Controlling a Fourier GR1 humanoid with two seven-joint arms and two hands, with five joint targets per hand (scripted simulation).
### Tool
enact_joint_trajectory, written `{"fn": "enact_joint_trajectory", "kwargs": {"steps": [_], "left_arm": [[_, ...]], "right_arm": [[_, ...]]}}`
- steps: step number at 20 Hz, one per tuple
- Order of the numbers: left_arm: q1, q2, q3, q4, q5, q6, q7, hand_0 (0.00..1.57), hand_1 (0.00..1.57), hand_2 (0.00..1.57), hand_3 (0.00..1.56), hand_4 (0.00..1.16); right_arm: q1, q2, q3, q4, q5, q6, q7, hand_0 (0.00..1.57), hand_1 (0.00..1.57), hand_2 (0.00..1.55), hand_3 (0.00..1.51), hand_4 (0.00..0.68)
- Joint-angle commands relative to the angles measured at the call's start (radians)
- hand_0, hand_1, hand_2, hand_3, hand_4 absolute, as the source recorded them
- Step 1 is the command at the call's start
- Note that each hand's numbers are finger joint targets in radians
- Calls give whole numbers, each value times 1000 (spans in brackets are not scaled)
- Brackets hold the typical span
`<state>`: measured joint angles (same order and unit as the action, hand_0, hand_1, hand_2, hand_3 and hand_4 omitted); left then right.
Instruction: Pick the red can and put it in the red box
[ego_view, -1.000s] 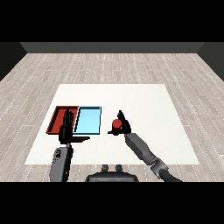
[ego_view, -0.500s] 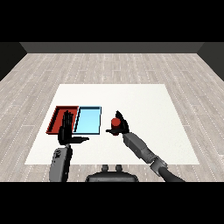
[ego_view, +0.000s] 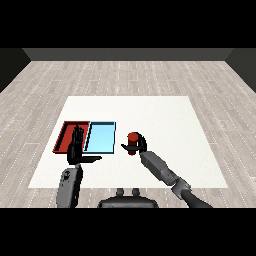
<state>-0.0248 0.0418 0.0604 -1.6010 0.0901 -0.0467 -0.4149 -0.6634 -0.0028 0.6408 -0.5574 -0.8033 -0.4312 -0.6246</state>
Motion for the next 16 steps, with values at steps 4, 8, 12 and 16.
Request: {"fn": "enact_joint_trajectory", "kwargs": {"steps": [4, 8, 12, 16], "left_arm": [[1, -40, -75, 22, -43, 59, -46, 0, 0, 0, 0, 0], [-39, 6, -6, 71, 7, -22, -26, 0, 0, 0, 0, 0], [50, -20, -87, -9, -29, -34, -22, 0, 0, 0, 0, 0], [8, -17, -81, 6, -62, 3, 2, 0, 0, 0, 0, 0]], "right_arm": [[-40, 3, -2, 3, 46, -30, 12, 1438, 1438, 1434, 1373, 599], [-49, -20, -8, -112, 110, -71, 29, 1434, 1434, 1434, 1367, 623], [55, -69, 23, -302, 184, -148, 37, 1422, 1422, 1428, 1372, 621], [73, -114, -6, -456, 243, -156, 126, 1445, 1445, 1432, 1377, 630]]}}
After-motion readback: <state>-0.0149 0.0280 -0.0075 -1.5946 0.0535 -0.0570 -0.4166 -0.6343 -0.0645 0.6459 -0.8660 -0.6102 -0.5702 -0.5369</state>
